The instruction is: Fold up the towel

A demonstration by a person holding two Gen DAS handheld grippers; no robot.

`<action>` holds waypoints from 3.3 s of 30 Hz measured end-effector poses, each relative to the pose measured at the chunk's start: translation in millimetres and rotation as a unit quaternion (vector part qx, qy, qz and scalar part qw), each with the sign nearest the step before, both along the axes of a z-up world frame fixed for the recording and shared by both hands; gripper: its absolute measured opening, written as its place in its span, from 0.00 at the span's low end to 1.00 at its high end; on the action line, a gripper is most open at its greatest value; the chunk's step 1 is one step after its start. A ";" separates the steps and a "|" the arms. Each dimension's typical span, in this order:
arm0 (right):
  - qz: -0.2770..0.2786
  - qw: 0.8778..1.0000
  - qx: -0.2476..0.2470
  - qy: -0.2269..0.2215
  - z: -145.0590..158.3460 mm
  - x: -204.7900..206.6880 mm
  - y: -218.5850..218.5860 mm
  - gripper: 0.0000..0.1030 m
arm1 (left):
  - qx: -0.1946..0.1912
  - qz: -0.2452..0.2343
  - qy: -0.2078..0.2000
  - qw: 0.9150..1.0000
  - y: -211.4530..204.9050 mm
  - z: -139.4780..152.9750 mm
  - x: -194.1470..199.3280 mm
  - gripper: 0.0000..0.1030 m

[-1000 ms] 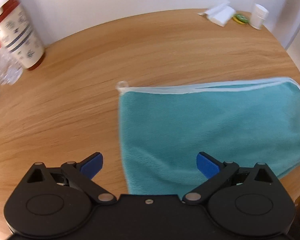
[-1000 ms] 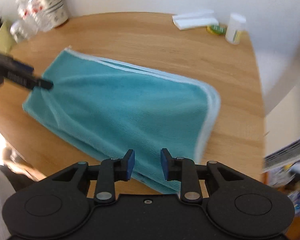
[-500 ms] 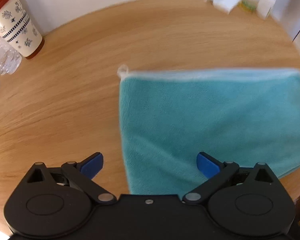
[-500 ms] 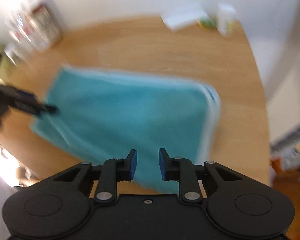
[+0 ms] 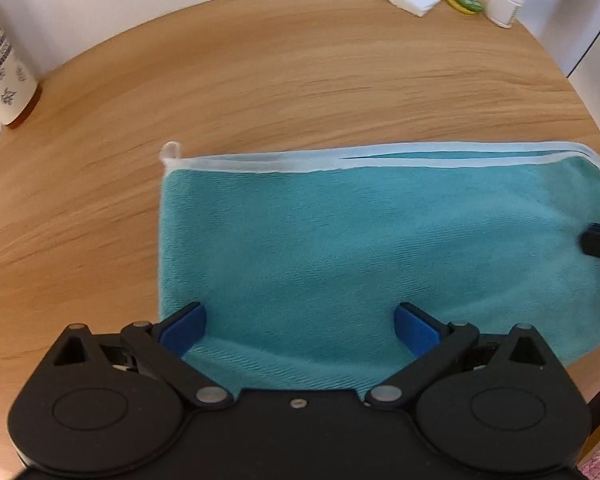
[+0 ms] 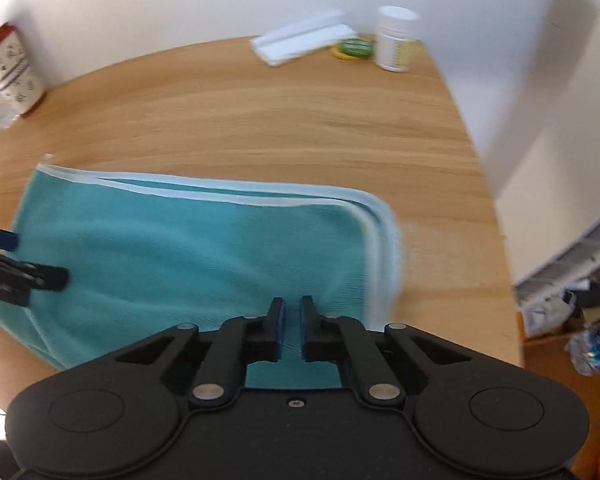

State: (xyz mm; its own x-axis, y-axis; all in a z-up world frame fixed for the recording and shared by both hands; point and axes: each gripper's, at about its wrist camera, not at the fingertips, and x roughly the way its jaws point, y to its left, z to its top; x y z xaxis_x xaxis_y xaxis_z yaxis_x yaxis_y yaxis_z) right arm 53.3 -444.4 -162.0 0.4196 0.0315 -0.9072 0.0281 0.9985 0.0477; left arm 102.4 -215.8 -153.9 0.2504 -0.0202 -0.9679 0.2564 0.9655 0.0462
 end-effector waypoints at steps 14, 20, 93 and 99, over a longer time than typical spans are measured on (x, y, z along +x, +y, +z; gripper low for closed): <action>-0.010 0.998 0.051 0.032 -4.3 4.1 -36.9 0.22 | 0.001 0.051 0.001 0.999 -0.8 -0.2 -5.6 1.00; 0.014 0.998 0.055 0.028 -6.2 36.1 -33.3 0.21 | 0.008 0.101 -0.021 0.995 3.8 -0.9 -4.0 1.00; 0.207 0.978 0.000 0.035 -2.5 5.6 -9.9 0.32 | 0.028 0.205 0.006 0.978 25.8 -1.1 -5.3 1.00; 0.203 0.977 0.033 -0.050 12.8 43.8 1.7 0.33 | 0.005 0.186 -0.012 0.982 18.5 11.2 2.8 1.00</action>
State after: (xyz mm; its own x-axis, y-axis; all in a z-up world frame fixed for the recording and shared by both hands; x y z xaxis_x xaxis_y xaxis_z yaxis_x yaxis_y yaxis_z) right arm 97.1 -442.7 -149.2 0.4472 0.2712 -0.8523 -0.3787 0.9207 0.0942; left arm 105.2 -197.3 -142.7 0.2620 0.0872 -0.9611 -0.1153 0.9916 0.0585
